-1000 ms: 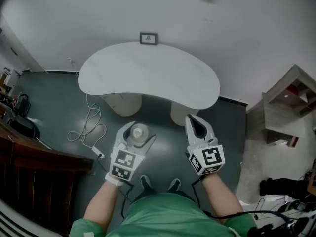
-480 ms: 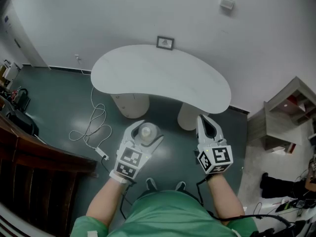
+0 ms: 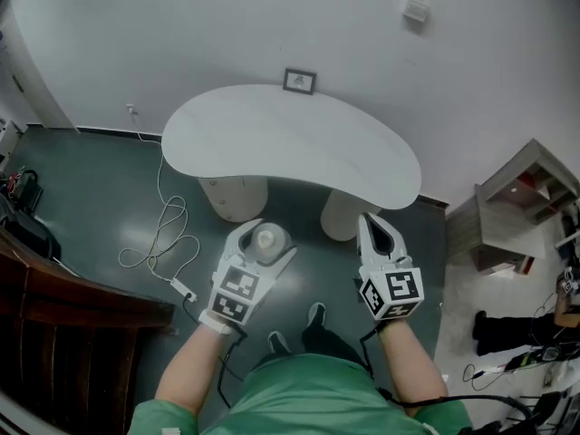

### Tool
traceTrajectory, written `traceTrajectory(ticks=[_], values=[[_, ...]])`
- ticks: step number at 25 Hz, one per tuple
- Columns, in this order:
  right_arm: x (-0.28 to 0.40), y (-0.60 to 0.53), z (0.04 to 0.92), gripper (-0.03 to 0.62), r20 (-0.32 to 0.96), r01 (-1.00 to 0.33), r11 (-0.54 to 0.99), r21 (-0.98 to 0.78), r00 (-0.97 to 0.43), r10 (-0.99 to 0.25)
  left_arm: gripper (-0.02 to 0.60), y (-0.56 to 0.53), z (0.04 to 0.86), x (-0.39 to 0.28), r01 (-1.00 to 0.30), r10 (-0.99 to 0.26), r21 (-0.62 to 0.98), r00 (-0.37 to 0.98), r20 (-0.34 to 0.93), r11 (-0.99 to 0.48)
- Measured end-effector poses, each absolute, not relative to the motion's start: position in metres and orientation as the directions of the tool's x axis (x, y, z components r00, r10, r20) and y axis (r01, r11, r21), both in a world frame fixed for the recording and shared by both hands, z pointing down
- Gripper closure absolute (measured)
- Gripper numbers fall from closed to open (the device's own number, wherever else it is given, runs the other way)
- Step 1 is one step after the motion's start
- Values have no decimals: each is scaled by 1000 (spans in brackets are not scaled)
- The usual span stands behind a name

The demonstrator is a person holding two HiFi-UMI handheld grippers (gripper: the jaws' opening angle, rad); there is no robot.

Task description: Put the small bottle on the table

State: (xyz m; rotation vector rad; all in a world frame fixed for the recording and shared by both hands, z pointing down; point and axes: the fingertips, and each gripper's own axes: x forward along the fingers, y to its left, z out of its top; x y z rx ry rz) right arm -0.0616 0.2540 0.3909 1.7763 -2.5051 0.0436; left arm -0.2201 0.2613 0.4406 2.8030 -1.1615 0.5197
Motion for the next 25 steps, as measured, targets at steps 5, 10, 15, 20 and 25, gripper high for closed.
traceTrajectory(ticks=[5,10,15,20,25], values=[[-59,226,397,591,77,-942,336,2,-335,-939,235,241,443,-220,-707,-683,-65,648,338,-704],[-57,186,401,591,67,-931,364,-31,-365,-929,235,207,442,-215,-724,-697,-72,626,350,-686],[-46,137,406,591,68,-919,391,-51,-394,-917,235,158,439,-199,-731,-705,-80,615,353,-677],[-21,89,406,591,63,-914,400,-65,-404,-912,235,112,436,-172,-737,-711,-82,608,354,-671],[8,57,405,591,58,-916,393,-77,-397,-916,235,81,437,-150,-740,-712,-81,602,362,-668]])
